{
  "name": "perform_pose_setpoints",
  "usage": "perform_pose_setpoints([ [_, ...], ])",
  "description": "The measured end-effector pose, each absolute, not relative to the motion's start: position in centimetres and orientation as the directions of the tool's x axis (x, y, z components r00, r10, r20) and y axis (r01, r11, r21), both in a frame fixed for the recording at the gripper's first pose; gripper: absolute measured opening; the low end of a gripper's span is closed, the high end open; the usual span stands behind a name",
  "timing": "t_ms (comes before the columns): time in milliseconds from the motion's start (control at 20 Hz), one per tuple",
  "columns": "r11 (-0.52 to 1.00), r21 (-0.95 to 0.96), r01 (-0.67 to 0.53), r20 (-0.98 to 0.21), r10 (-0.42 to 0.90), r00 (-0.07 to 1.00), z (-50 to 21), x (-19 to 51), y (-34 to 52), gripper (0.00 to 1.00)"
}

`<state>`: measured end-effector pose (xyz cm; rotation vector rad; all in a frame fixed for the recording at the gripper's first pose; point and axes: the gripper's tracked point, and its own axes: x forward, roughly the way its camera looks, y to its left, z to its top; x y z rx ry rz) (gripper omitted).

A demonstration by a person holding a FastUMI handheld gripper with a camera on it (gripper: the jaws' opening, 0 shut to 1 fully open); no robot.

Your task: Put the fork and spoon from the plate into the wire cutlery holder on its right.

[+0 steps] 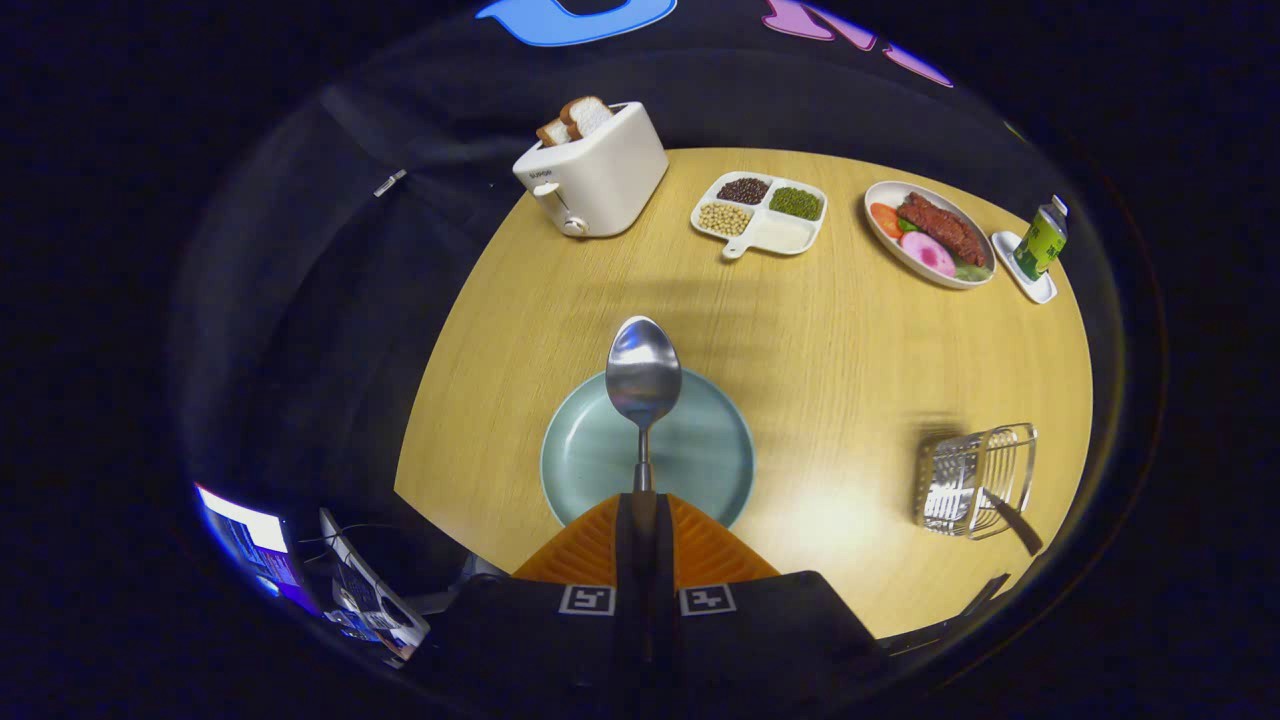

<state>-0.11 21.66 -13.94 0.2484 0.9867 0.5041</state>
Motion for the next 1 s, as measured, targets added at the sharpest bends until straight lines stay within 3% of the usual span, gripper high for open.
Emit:
perform_pose_setpoints([
  [400,0.908,0.33,-0.26,-0.802,0.415,0.431,-13.3,-1.6,6.6,0.08],
  [1000,0.939,0.17,-0.3,-0.972,0.209,0.103,-21.1,-4.2,-4.4,0.09],
])
